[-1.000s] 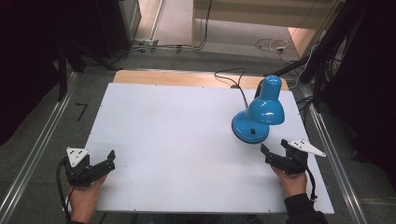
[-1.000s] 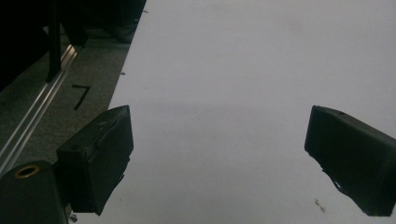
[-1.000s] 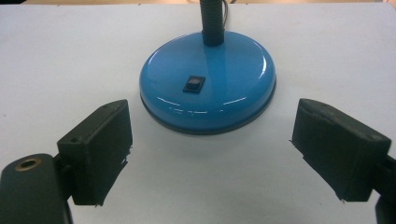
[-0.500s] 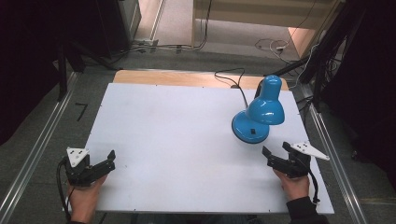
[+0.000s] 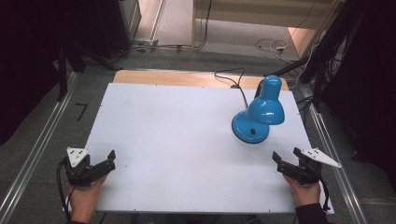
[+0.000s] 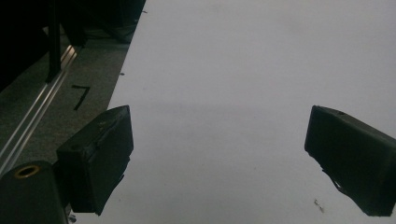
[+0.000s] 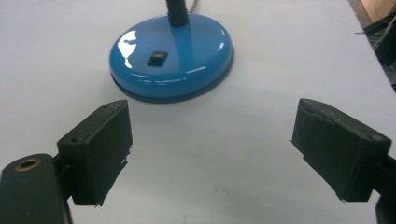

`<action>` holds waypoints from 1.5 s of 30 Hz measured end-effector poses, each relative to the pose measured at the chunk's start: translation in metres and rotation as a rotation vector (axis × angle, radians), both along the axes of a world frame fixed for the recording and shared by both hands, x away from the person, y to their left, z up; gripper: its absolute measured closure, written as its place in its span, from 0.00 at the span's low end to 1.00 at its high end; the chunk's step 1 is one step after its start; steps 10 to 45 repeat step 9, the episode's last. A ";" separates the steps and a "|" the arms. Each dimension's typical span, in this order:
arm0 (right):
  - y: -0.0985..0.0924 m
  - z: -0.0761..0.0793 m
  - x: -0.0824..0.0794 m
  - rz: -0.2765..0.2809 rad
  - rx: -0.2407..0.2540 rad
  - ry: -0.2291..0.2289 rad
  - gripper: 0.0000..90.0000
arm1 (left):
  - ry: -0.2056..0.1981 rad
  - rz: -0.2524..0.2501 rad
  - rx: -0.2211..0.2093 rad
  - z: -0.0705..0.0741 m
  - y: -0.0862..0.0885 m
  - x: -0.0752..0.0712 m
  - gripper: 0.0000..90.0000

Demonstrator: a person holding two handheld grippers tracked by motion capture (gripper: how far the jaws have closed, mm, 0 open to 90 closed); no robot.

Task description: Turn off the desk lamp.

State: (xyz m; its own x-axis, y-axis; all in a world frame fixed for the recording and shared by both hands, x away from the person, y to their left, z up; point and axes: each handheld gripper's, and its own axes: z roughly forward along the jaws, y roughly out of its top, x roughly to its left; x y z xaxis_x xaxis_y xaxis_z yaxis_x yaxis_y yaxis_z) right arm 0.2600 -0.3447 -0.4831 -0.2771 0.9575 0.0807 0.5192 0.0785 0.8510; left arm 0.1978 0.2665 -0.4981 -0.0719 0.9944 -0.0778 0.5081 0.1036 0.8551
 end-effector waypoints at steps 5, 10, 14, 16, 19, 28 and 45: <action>-0.014 -0.006 -0.003 -0.045 -0.015 0.009 0.12 | 0.001 0.000 0.003 0.000 0.000 0.000 0.09; -0.024 -0.017 0.001 -0.102 -0.089 0.018 0.12 | 0.001 -0.005 0.006 0.000 -0.001 0.001 0.09; -0.024 -0.017 0.001 -0.102 -0.089 0.018 0.12 | 0.001 -0.005 0.006 0.000 -0.001 0.001 0.09; -0.024 -0.017 0.001 -0.102 -0.089 0.018 0.12 | 0.001 -0.005 0.006 0.000 -0.001 0.001 0.09; -0.024 -0.017 0.001 -0.102 -0.089 0.018 0.12 | 0.001 -0.005 0.006 0.000 -0.001 0.001 0.09; -0.024 -0.017 0.001 -0.102 -0.089 0.018 0.12 | 0.001 -0.005 0.006 0.000 -0.001 0.001 0.09; -0.024 -0.017 0.001 -0.102 -0.089 0.018 0.12 | 0.001 -0.005 0.006 0.000 -0.001 0.001 0.09</action>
